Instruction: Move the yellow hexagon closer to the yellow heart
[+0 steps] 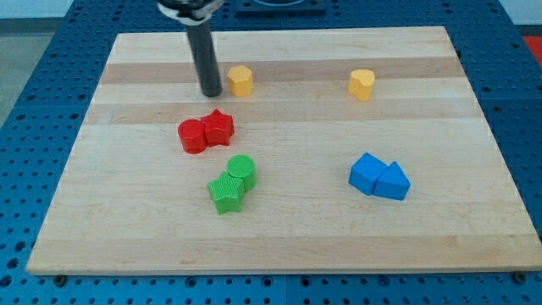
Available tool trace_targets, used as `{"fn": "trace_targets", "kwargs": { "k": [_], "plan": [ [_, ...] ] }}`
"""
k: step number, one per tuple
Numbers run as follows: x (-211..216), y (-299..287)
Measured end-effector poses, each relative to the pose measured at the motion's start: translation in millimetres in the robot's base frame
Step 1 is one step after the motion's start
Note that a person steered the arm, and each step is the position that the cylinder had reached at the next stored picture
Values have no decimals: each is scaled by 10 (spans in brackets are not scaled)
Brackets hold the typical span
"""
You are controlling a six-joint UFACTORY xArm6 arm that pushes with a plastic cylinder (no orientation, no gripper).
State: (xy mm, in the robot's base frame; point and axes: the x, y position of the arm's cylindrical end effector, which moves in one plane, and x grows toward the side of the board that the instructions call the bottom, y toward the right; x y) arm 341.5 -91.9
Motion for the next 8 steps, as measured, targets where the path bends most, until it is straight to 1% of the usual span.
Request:
{"fn": "trace_targets", "kwargs": {
  "k": [1, 3, 4, 5, 6, 7, 8],
  "plan": [
    [0, 512],
    [0, 514],
    [-1, 126],
    [-69, 11],
    [-410, 41],
    [-397, 127],
    [-379, 567]
  ]
}}
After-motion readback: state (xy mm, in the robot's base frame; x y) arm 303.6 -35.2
